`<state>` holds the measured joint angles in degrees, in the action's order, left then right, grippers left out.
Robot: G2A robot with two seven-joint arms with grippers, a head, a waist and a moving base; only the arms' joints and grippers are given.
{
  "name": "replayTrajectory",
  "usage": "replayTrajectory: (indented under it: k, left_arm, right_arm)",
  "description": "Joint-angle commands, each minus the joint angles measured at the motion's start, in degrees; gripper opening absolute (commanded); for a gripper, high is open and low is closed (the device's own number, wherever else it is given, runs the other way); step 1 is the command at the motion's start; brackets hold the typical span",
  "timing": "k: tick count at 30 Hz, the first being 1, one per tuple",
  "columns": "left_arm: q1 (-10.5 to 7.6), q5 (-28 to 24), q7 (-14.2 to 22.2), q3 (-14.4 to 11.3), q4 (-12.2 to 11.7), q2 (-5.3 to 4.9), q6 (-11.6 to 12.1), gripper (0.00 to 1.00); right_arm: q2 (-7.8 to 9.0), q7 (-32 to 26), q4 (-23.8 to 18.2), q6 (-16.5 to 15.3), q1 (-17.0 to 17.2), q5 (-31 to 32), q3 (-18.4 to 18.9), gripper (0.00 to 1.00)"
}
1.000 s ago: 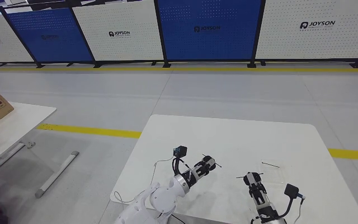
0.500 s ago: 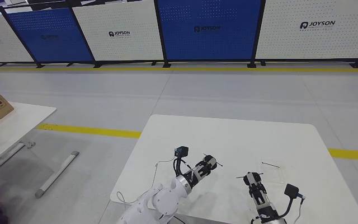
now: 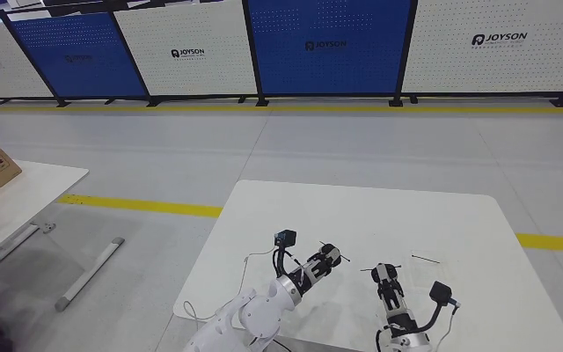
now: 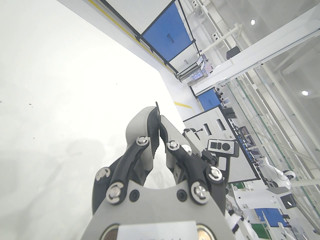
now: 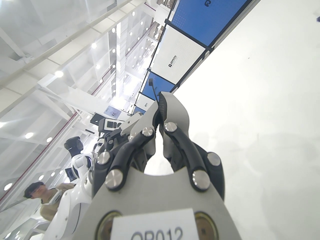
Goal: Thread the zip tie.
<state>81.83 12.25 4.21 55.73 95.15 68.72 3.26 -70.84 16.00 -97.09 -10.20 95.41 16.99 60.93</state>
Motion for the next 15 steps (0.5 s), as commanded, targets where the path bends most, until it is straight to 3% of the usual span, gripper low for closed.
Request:
replayTrajectory:
  k: [1, 15]
  left_arm:
    - [0.0, 0.0, 0.0, 0.0, 0.0, 0.0, 0.0, 0.0]
    - [0.0, 0.0, 0.0, 0.0, 0.0, 0.0, 0.0, 0.0]
  right_arm:
    - [0.01, 0.0, -0.02, 0.01, 0.01, 0.04, 0.02, 0.0]
    - [-0.5, -0.62, 0.76, -0.05, -0.59, -3.24, 0.3, 0.0]
